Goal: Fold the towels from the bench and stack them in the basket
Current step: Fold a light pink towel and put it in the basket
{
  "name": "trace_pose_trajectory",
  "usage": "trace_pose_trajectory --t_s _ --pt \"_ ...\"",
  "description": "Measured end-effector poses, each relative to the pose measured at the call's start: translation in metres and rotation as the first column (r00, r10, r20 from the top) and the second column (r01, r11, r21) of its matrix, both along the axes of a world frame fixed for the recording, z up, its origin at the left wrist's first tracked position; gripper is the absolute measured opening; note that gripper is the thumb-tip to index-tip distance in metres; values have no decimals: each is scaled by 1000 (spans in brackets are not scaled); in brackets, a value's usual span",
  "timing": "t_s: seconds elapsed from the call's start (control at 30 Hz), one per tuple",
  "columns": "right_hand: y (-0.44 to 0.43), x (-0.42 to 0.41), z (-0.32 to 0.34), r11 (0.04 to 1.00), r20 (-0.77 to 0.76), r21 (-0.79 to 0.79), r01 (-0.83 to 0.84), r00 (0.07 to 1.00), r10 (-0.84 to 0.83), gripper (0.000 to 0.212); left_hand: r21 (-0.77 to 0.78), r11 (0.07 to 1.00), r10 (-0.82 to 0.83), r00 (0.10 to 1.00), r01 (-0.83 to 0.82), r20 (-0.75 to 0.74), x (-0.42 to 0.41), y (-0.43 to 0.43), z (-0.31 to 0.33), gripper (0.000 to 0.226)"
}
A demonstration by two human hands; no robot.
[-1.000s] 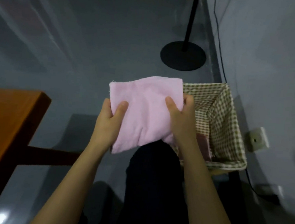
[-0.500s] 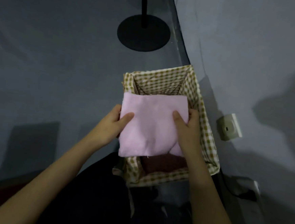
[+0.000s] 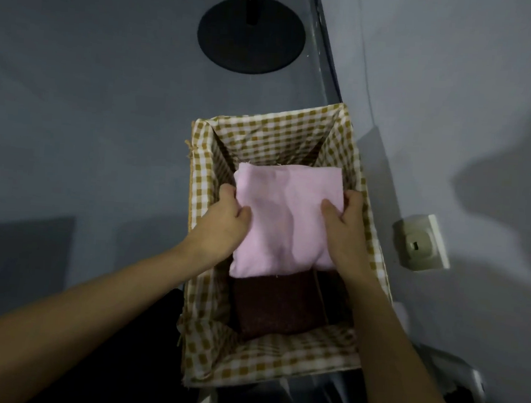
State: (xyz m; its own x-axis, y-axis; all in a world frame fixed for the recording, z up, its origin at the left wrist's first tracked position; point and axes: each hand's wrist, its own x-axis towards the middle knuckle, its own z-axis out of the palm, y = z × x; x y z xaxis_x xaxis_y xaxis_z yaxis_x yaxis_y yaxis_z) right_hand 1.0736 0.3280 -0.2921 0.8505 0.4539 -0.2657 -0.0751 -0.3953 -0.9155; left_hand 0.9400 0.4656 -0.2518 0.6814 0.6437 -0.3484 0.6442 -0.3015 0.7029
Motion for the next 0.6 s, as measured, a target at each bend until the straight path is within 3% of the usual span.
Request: trace_pose_trajectory --t_s 0.2,0.3,0.4,0.6 --pt "3 9 -11 998 45 -38 -57 997 59 36 -76 970 230 973 -231 -19 16 -15 -27 12" --pt "3 12 -18 994 74 -84 -75 994 82 36 -98 907 405 912 -409 -59 23 -19 -41 18" --pt "4 12 -24 987 116 -145 -74 989 92 37 -122 830 548 836 -544 5 25 -27 -56 22" --pt "3 4 -28 980 136 -185 -74 986 100 35 -102 759 651 756 -643 72 22 -41 -76 24"
